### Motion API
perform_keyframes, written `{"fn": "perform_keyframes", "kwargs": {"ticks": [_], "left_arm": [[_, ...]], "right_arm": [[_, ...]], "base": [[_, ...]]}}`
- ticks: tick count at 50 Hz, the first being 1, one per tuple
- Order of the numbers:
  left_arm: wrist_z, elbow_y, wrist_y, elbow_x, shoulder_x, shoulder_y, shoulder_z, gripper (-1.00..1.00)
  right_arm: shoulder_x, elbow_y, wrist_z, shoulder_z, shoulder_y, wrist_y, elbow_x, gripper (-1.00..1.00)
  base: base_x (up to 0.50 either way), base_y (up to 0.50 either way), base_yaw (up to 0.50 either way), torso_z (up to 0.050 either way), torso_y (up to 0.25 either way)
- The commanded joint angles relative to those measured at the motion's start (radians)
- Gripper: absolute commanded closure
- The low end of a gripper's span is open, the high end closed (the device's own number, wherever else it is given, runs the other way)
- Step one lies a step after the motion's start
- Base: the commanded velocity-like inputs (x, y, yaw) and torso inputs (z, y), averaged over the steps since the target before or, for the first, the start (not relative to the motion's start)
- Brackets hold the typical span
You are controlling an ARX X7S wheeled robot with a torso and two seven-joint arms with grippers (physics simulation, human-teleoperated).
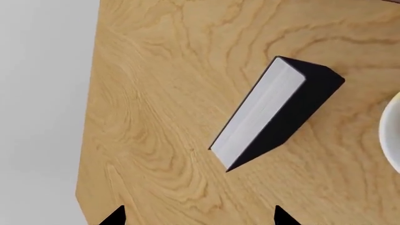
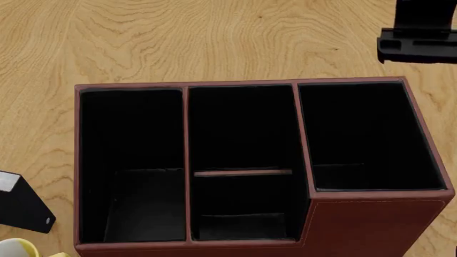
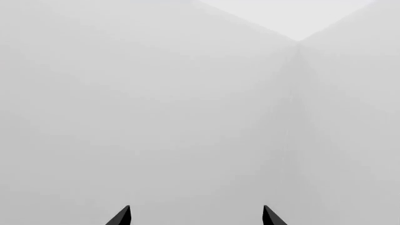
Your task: Pick up the book and place it in the back compartment of the caddy.
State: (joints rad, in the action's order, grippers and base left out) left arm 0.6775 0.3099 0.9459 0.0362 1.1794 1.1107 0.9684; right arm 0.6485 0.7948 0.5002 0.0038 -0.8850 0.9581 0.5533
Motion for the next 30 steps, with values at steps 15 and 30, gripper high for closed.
{"fn": "perform_keyframes", "kwargs": {"ticks": [15, 30], "left_arm": [[0.016, -0.221, -0.131, 0.072, -0.109, 0.032, 0.07, -1.0], [0.023, -0.328, -0.188, 0.106, -0.164, 0.038, 0.115, -1.0]], "right_arm": [[-0.003, -0.032, 0.004, -0.055, -0.032, -0.013, -0.026, -1.0], [-0.001, -0.027, 0.008, -0.056, -0.048, -0.002, -0.019, -1.0]], "base": [[0.0, 0.0, 0.0, 0.0, 0.0], [0.0, 0.0, 0.0, 0.0, 0.0]]}}
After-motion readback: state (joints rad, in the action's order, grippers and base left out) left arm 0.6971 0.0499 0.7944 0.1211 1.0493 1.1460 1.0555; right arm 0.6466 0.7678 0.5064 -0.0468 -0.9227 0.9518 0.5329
